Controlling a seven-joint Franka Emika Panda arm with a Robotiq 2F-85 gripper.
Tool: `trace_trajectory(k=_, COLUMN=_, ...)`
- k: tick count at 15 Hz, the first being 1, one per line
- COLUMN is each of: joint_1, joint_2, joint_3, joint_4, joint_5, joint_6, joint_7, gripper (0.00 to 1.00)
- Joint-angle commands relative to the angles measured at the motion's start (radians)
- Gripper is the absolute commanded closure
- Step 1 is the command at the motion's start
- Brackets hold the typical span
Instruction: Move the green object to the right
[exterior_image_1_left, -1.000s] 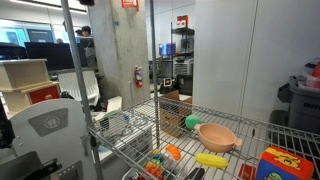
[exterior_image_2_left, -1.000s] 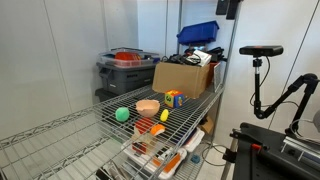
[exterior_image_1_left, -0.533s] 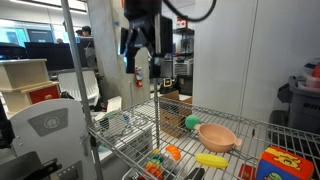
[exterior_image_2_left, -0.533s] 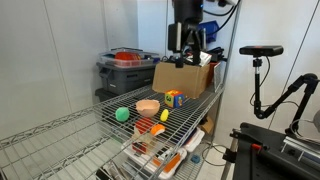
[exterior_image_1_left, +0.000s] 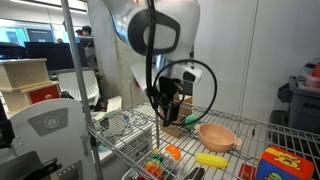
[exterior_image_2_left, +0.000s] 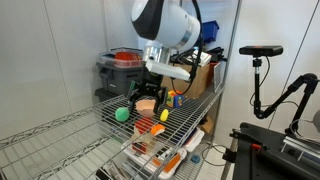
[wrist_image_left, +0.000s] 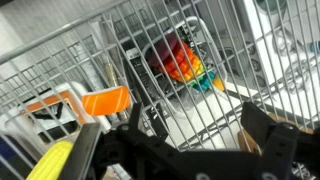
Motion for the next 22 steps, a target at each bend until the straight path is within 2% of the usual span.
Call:
trace_trajectory(k=1, joint_1=-0.033, joint_2=0.252, joint_3=0.048, joint_4=0.237, joint_5=0.089, joint_6=0.117, joint_7=0.071, gripper=0.00)
trace_trajectory(k=4, joint_1=-0.019, joint_2=0.406, joint_3=0.024, joint_4=0.388, joint_5=0.074, joint_6=0.216, joint_7=0.193, gripper=0.00)
trace_trajectory(k=7, joint_1=0.006, joint_2=0.446, joint_3=-0.005, joint_4=0.407, joint_5=0.072, joint_6=0.331, joint_7=0.323, gripper=0.00)
trace_trajectory(k=10, joint_1=0.055, joint_2=0.430, joint_3=-0.052, joint_4=0.375, joint_5=0.065, joint_6=0.396, joint_7=0.467, gripper=0.00)
trace_trajectory(k=14, joint_1=0.118, joint_2=0.355, joint_3=-0.130, joint_4=0.284, joint_5=0.059, joint_6=0.438, joint_7=0.592, gripper=0.00)
trace_trajectory(k=18, joint_1=0.148, joint_2=0.305, joint_3=-0.161, joint_4=0.220, joint_5=0.052, joint_6=0.505, joint_7=0.656, gripper=0.00)
trace_trajectory(k=22, joint_1=0.161, joint_2=0.333, joint_3=-0.169, joint_4=0.283, joint_5=0.012, joint_6=0.499, joint_7=0.656, gripper=0.00)
